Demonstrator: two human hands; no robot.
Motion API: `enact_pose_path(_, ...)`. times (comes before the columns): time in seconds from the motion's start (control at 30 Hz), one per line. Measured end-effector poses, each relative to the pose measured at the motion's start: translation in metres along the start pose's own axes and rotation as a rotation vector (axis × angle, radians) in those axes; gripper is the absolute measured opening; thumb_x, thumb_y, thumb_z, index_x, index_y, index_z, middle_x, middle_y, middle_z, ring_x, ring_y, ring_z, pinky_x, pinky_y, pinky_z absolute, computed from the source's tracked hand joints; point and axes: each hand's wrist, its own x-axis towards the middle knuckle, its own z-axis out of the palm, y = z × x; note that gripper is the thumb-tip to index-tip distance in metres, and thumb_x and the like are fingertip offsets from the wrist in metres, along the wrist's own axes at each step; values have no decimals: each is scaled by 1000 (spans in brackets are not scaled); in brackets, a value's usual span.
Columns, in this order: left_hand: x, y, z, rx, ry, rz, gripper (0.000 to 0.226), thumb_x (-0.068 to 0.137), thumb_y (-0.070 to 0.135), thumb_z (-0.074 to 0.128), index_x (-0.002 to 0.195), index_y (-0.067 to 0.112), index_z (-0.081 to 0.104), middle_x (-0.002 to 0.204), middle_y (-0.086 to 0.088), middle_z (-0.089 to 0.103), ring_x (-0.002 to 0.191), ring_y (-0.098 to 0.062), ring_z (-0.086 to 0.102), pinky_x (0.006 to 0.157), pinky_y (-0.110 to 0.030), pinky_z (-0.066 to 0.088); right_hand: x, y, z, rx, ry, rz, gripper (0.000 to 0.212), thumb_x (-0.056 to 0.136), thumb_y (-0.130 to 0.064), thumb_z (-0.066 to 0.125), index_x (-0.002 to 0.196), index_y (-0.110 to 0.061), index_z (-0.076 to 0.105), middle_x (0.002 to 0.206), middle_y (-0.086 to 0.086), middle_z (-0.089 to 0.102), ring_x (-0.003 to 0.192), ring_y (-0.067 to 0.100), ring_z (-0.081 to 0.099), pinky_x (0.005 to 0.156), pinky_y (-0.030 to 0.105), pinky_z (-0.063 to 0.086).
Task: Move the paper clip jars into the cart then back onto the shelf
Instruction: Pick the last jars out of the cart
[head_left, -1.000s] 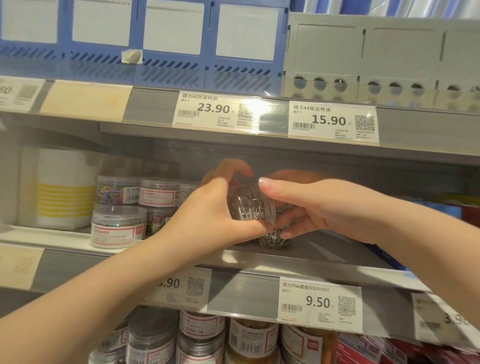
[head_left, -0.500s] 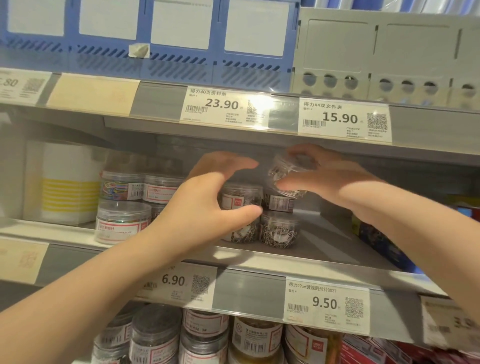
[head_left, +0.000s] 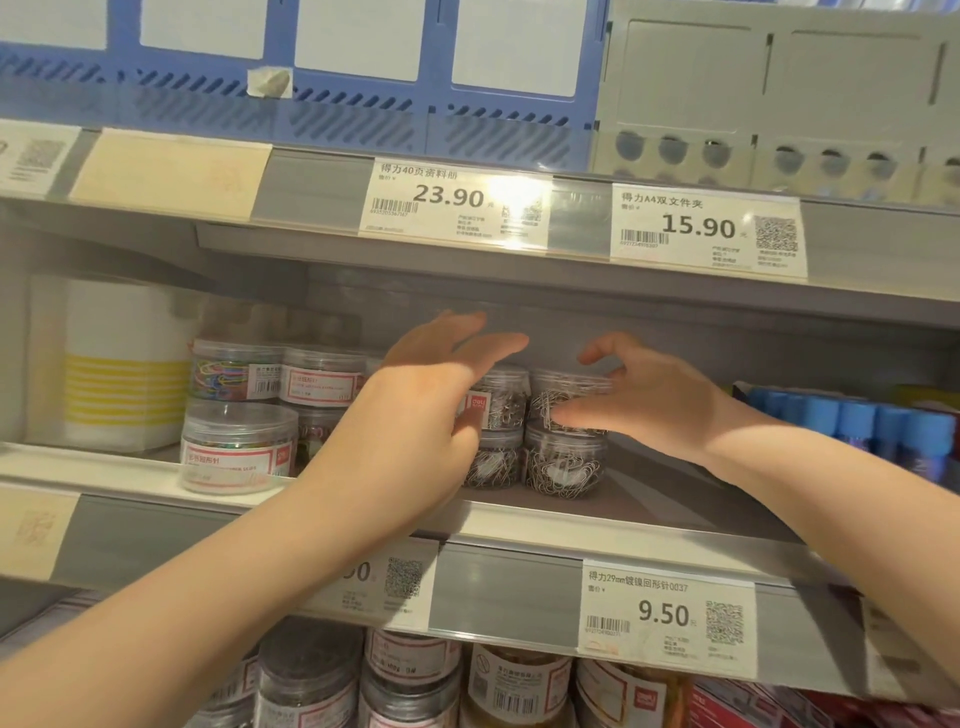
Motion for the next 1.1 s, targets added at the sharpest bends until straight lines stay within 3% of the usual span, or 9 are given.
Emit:
enact_pose_path(0.33,-1,0,3,-14,29,28,62,87,3,49,139,35,36,149,8,30,140,-7,14,96,-2,4,-1,3,4,36,-3,18,53,74,-46,71,120,-35,47,95,-12,53,88,-1,49,71,15,36)
enact_pose_path(0.57,0,0,2,-31,20,33,56,89,10,49,139,32,37,144,7,39,139,-9,18,101,-11,11,-9,-3,-9,38,34,39,63,78,-49,67,132,-29,41,115,-4,58,102,13,54,79,23,34)
enact_pose_path(0.63,-2,3,1,-69,37,15,53,88,11,50,137,29,42,119,4,60,125,-12,41,94,-17,23,-13,-6,-14,-3,48,83,62,79,-50,65,132,-29,42,118,-5,59,104,14,54,80,23,33)
enact_pose_path(0.67,-3,6,0,-96,53,12,52,87,10,51,135,27,45,92,5,64,102,-10,53,84,-21,29,-16,-9,-16,-33,64,109,59,80,-51,64,130,-29,43,118,-6,59,103,14,55,79,23,34)
enact_pose_path(0.7,-5,9,-1,-107,69,17,50,86,11,51,133,25,48,70,9,57,79,-6,53,73,-24,32,-19,-12,-18,-63,83,130,55,81,-51,63,128,-29,45,115,-7,60,99,14,55,76,22,36)
enact_pose_path(0.73,-6,11,-2,-94,80,25,47,86,13,50,132,22,50,62,10,50,67,-8,48,68,-27,31,-24,-16,-20,-77,107,137,50,82,-50,62,124,-29,47,109,-9,60,92,12,54,70,20,38)
enact_pose_path(0.8,-10,18,-7,-42,82,31,46,83,22,42,128,21,53,72,1,59,75,-21,54,71,-34,40,-41,-22,-26,-39,153,129,39,82,-46,64,114,-30,51,94,-12,59,78,8,53,62,13,40)
enact_pose_path(0.9,-22,34,-20,-24,69,26,49,79,28,35,122,24,56,106,2,67,101,-27,55,86,-40,45,-72,-29,-37,-76,175,87,30,81,-42,65,108,-32,55,100,-7,62,86,11,56,70,25,43)
enact_pose_path(1.1,-55,77,-51,-18,22,51,33,92,23,45,123,27,56,108,6,67,106,-18,55,87,-33,41,-145,-54,-53,-184,162,27,21,85,-37,62,104,-30,58,94,-13,59,82,2,54,64,19,40)
